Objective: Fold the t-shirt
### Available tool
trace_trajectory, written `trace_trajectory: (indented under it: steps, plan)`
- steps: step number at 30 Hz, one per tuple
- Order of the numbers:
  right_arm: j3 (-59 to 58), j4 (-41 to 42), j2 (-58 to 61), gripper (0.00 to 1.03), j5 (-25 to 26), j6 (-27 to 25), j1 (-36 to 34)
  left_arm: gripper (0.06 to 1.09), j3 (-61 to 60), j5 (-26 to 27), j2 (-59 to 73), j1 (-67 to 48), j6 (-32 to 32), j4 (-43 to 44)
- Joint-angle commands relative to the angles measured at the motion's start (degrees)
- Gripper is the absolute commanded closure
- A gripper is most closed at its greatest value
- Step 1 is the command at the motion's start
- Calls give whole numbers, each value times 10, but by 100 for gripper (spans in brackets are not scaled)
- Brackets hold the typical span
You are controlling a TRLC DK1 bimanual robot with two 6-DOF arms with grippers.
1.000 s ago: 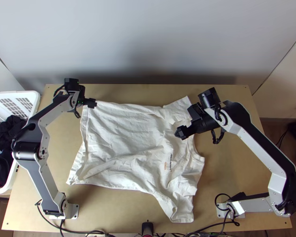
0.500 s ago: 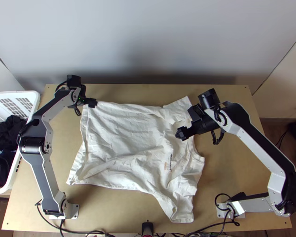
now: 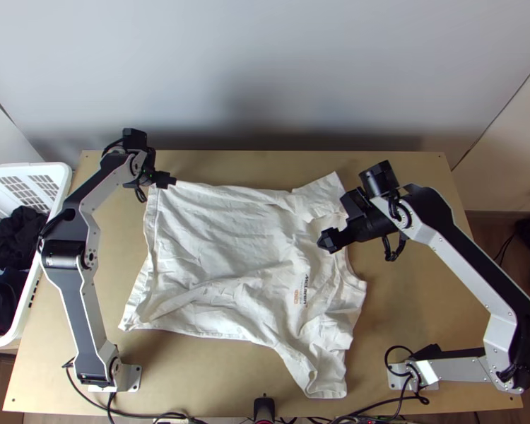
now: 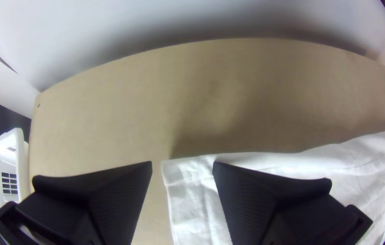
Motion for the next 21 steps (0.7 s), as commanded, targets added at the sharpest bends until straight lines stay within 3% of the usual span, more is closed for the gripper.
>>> trace_trajectory:
  steps: [1, 11, 13, 20, 21]
  plan:
    - [-1, 2, -7, 5, 7, 0, -15, 47, 15, 17, 9, -1, -5, -35]
    - [11, 34, 10, 5, 37, -10, -46, 52, 15, 26, 11, 0, -6, -77]
    - [10, 38, 14, 5, 37, -11, -46, 67, 14, 39, 10, 0, -7, -83]
    - [11, 51, 23, 5, 37, -11, -41, 104, 4, 54, -2, 1, -10, -77]
    - [11, 53, 28, 5, 37, -11, -41, 105, 1, 54, -6, 1, -10, -71]
